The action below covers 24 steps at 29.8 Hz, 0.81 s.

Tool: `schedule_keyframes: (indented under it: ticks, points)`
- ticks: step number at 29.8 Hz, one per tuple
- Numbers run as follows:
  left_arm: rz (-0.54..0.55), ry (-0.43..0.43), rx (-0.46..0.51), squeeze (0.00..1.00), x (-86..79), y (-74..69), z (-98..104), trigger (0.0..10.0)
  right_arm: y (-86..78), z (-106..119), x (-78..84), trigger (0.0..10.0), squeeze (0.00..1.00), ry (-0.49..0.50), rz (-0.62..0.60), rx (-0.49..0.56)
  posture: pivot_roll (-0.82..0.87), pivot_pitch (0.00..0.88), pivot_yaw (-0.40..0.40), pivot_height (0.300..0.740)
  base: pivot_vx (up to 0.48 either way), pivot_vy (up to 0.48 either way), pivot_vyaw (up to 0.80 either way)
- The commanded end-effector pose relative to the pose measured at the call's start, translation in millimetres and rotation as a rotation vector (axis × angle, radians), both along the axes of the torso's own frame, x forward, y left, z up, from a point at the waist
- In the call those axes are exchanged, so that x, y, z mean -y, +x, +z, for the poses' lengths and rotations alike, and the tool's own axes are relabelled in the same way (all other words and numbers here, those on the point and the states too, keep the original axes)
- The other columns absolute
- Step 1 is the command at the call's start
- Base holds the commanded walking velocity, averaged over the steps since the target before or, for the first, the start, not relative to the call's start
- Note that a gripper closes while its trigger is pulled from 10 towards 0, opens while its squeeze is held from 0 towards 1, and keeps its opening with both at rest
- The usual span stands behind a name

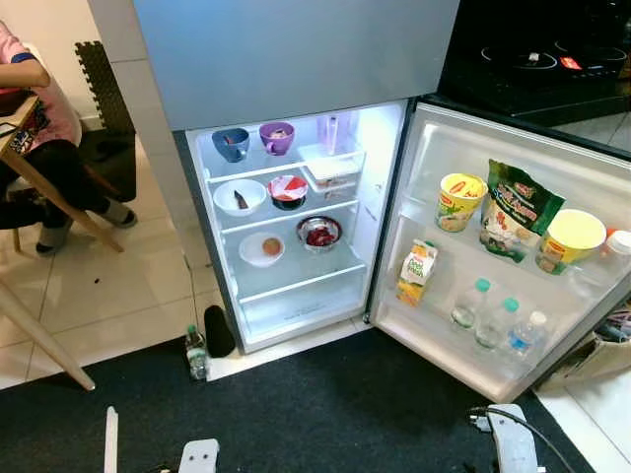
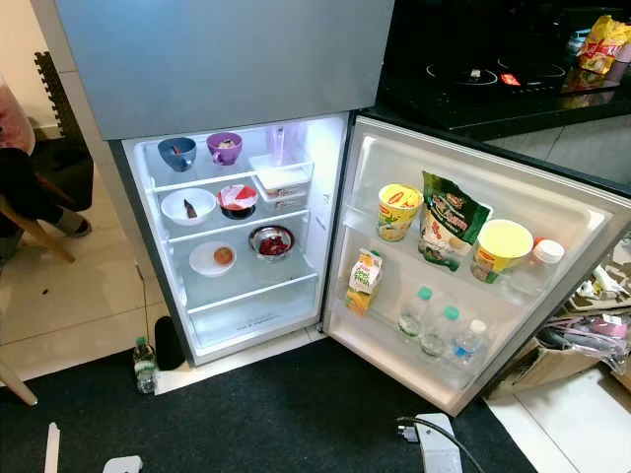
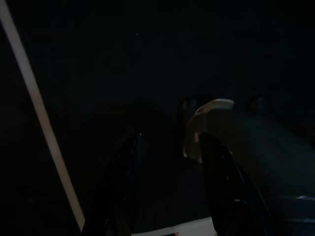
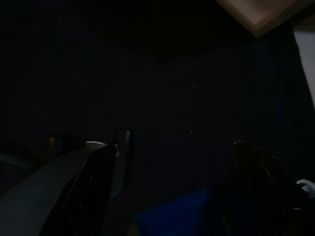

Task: Restocking fridge

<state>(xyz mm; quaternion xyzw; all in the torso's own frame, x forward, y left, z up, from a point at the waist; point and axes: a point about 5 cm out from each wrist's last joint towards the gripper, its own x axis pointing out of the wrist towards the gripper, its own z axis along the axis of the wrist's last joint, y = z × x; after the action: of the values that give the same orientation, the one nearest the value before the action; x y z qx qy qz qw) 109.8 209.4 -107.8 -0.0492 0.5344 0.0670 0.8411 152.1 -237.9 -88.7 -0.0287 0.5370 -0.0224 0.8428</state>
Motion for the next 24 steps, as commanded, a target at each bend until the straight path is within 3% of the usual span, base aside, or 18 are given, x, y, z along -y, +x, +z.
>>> schedule_keyframes:
  ticks: [1,9,12,24]
  points:
    - [0.007,-0.003,0.008,0.0,-3.0,1.3,1.0,10.0,3.9,2.2,2.6,10.0,0.0,-0.009,-0.008,0.016,-0.03,0.0,0.007,0.74,0.0,0.0,0.0]
    - [-0.043,-0.006,-0.001,0.0,5.4,2.4,-0.2,10.0,-4.5,3.2,18.2,10.0,0.0,-0.034,-0.086,0.01,-0.03,0.0,0.005,0.74,0.0,0.0,0.0]
    - [0.012,0.003,-0.001,0.0,-1.3,0.6,0.3,10.0,-8.9,0.7,15.5,10.0,0.0,-0.036,-0.064,-0.005,-0.01,0.0,-0.001,0.74,0.0,0.0,0.0]
    - [0.032,0.005,-0.021,0.0,-7.1,-9.8,-1.3,10.0,-2.5,0.7,6.8,10.0,0.0,-0.027,-0.028,0.01,-0.03,0.0,0.018,0.74,0.0,0.0,0.0]
